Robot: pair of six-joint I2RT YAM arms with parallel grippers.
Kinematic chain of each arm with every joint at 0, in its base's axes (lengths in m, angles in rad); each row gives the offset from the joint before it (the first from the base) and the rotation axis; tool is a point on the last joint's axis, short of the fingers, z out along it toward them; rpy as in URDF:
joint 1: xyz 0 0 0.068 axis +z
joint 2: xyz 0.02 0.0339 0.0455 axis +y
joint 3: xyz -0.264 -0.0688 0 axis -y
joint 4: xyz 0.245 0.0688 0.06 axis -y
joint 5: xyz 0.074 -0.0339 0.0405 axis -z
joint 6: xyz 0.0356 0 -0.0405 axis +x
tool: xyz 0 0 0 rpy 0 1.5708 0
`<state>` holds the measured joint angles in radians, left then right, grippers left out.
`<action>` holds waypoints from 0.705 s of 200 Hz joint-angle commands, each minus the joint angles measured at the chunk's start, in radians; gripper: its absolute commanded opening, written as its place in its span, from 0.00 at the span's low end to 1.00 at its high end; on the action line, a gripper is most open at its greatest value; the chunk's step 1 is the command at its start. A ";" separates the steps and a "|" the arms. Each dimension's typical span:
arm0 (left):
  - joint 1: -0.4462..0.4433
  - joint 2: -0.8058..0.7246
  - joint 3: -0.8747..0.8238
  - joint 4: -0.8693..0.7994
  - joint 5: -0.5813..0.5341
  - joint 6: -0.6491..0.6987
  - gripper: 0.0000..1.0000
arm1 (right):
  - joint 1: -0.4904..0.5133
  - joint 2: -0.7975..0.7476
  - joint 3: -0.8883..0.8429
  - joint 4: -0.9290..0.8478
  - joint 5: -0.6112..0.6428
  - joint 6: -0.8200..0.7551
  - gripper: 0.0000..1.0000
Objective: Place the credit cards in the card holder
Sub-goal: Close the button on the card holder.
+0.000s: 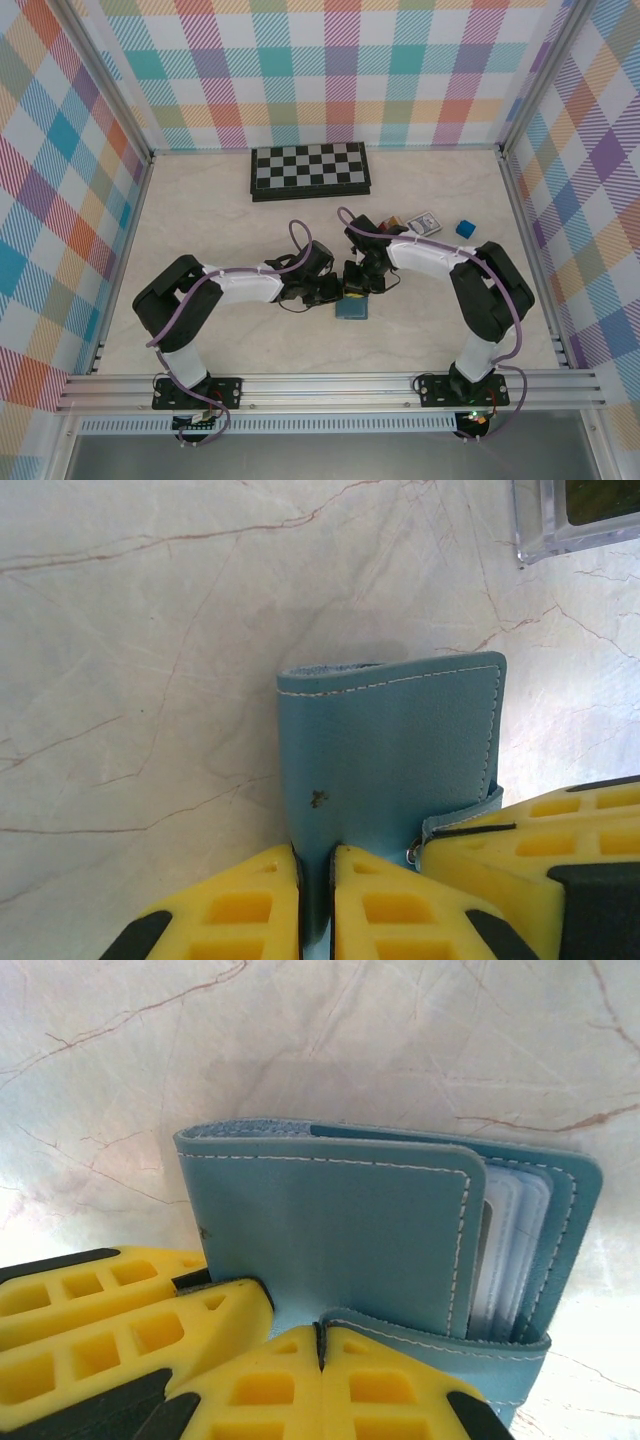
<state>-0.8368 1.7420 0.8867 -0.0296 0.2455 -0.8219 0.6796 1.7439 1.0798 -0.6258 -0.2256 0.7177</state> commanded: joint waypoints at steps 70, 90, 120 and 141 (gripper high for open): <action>-0.025 0.016 -0.003 -0.014 0.017 -0.007 0.12 | 0.008 0.015 -0.184 0.079 0.024 0.049 0.00; -0.026 -0.001 -0.012 -0.010 0.012 -0.002 0.13 | 0.008 -0.029 -0.181 0.106 0.017 0.033 0.01; -0.025 -0.106 -0.026 -0.032 -0.061 0.015 0.26 | 0.005 -0.210 -0.085 0.081 0.075 -0.031 0.28; -0.025 -0.230 -0.026 -0.117 -0.190 0.061 0.39 | -0.005 -0.375 -0.056 0.011 0.305 -0.079 0.58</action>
<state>-0.8452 1.6638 0.8650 -0.0631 0.2001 -0.8078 0.6781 1.5539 0.9565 -0.5274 -0.1589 0.7086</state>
